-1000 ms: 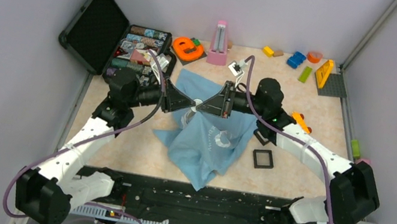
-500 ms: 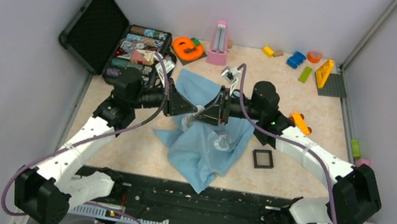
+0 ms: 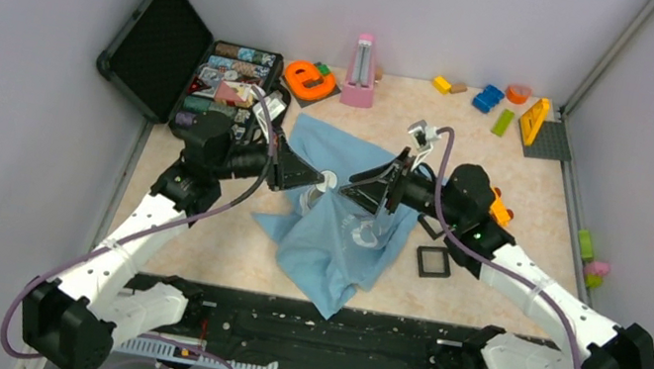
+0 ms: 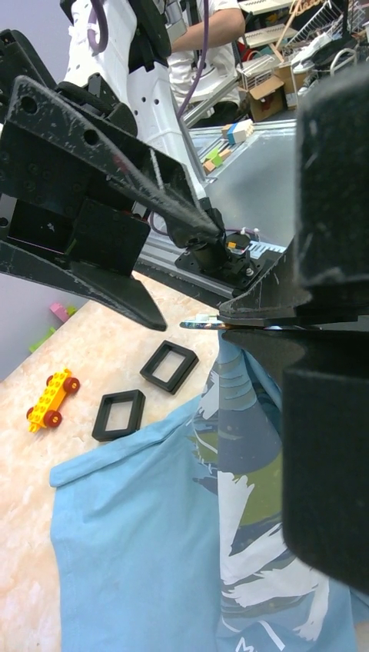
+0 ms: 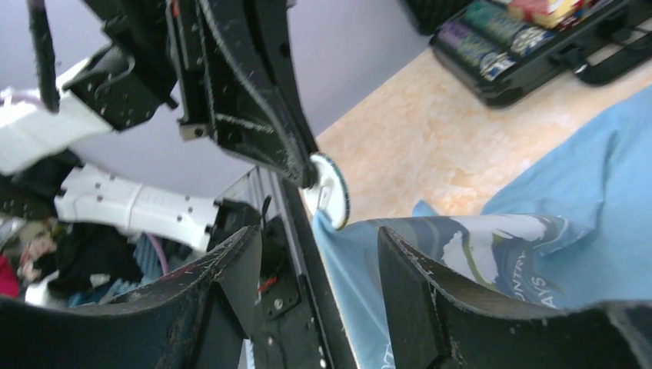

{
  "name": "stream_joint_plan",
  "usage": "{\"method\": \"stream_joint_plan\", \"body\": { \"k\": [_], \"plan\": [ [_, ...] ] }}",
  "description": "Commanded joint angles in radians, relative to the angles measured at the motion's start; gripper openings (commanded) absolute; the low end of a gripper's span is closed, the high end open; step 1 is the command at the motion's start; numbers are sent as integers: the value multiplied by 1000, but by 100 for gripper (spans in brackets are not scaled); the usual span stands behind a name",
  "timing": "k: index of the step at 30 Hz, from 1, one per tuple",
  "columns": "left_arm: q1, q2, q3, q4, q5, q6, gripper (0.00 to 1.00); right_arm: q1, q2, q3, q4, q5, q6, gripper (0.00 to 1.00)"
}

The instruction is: Remove the brooch from the garment

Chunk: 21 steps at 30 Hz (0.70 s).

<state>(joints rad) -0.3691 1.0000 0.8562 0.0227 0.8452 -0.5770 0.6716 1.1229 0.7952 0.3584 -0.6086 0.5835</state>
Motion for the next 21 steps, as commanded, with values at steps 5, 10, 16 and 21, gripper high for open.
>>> {"method": "stream_joint_plan", "body": {
  "k": [5, 10, 16, 21],
  "plan": [
    [3, -25, -4, 111, 5, -50, 0, 13, -23, 5, 17, 217, 39, 57],
    [3, -25, -7, 120, -1, -58, 0, 46, 8, 15, 68, 205, 40, 58],
    [3, -27, -12, 135, -5, -68, 0, 81, 40, 39, 82, 190, 30, 52],
    [3, -24, -13, 150, 1, -76, 0, 85, 57, 44, 86, 183, 33, 46]
  ]
}}
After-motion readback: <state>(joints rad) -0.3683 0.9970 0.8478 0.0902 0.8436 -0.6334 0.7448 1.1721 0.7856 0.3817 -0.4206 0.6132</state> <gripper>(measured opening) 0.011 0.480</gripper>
